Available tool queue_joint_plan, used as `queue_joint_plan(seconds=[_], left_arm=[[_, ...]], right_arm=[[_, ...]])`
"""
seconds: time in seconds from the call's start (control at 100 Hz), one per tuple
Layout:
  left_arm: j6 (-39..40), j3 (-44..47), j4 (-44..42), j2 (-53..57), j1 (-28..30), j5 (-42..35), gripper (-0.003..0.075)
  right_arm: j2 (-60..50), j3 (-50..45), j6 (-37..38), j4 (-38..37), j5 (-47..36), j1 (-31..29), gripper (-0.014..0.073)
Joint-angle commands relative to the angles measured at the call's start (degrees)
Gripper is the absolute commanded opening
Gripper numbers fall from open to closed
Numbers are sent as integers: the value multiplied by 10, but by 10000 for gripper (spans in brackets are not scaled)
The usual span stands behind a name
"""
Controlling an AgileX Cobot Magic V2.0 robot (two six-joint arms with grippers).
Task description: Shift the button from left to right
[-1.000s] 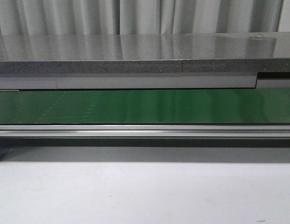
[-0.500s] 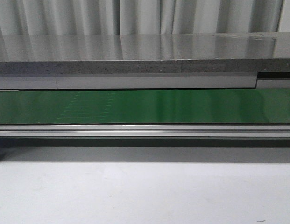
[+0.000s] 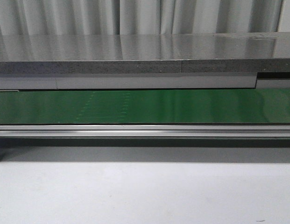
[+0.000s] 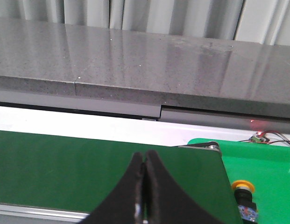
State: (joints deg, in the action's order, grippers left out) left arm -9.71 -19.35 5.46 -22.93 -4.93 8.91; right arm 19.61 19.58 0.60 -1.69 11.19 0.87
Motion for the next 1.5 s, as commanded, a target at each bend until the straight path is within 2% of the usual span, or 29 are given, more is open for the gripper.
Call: queue_joint_plan(seconds=[0.0, 0.52, 0.83, 1.49], left_arm=[[1, -15, 5, -4, -4, -50, 5], [1, -15, 5, -4, -4, -50, 5], [1, -15, 5, -4, -4, -50, 5], [1, -15, 5, -4, -4, -50, 5]], right_arm=[[-10, 0, 9, -2, -45, 1, -67], [-212, -156, 25, 3, -51, 2, -67], [-211, -213, 26, 3, -145, 2, -67], [-211, -213, 26, 2, -144, 1, -67]])
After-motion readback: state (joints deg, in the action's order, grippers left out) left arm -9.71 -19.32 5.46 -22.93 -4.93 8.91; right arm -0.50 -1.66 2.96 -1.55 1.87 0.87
